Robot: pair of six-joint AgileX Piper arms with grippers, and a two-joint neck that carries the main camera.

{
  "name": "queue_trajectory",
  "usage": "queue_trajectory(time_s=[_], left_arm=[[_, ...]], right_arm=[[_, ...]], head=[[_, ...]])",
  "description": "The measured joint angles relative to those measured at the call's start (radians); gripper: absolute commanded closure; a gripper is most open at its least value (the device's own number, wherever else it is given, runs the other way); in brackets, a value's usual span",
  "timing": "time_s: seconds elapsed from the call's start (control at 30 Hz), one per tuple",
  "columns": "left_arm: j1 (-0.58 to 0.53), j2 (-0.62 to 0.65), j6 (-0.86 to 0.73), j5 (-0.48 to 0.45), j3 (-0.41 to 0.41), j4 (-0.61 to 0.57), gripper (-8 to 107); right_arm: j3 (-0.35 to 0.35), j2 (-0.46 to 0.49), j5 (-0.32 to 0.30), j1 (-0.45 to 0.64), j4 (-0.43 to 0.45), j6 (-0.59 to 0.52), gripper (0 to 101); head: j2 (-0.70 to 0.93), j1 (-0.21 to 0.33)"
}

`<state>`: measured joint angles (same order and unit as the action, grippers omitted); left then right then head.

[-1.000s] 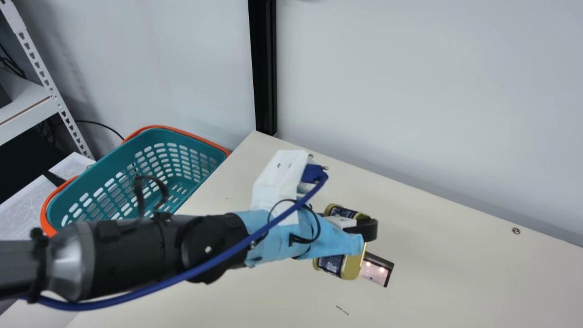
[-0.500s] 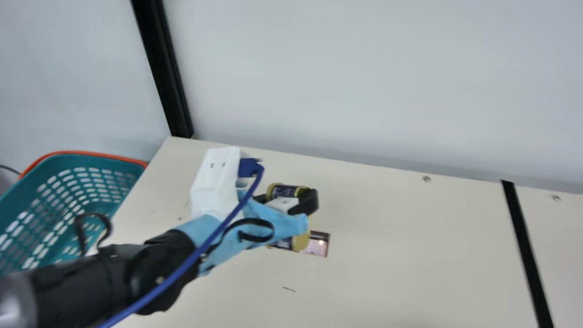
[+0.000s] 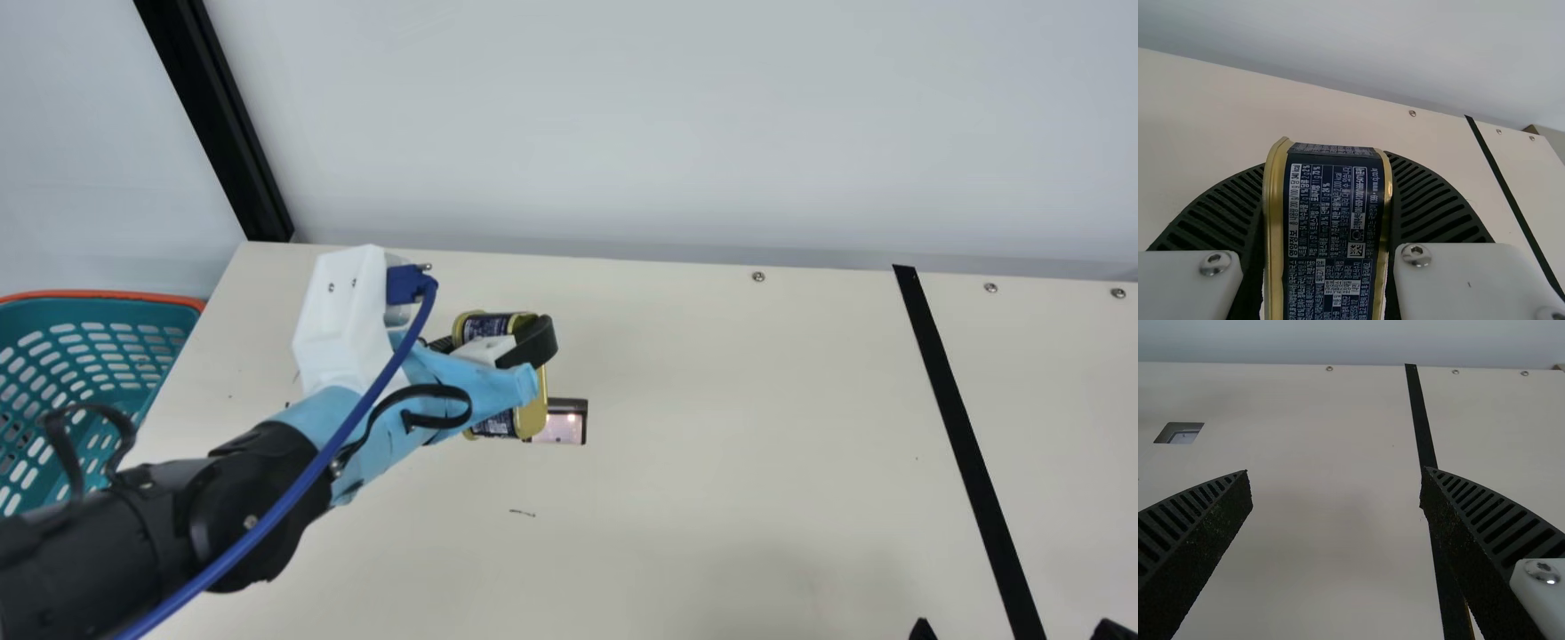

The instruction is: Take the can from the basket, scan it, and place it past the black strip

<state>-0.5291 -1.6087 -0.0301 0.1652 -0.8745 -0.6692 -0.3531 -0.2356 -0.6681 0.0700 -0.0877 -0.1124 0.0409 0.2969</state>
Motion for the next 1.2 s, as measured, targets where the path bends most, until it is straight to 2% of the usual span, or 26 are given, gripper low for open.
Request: queue_trajectory(time_s=[0.3,0.6,0.83,1.2], left_arm=[[-0.004,-0.005,0.005,0.014,0.0,0.013,89],[-0.031,-0.05,-0.008,0.111,0.002,0.045,89],[-0.048,-0.112,-0.006,0.18,-0.029,0.063,89],[-0.071,-0.24,-0.043,0.254,-0.125,0.044,89]], right_arm=[[0.0,0.0,0.0,0.0,0.0,0.0,0],[0.0,0.0,0.0,0.0,0.0,0.0,0],[0.0,0.0,0.0,0.0,0.0,0.0,0],[0.0,0.0,0.0,0.0,0.0,0.0,0]], head=[[0.0,0.0],[0.0,0.0],[0.0,0.0],[0.0,0.0]])
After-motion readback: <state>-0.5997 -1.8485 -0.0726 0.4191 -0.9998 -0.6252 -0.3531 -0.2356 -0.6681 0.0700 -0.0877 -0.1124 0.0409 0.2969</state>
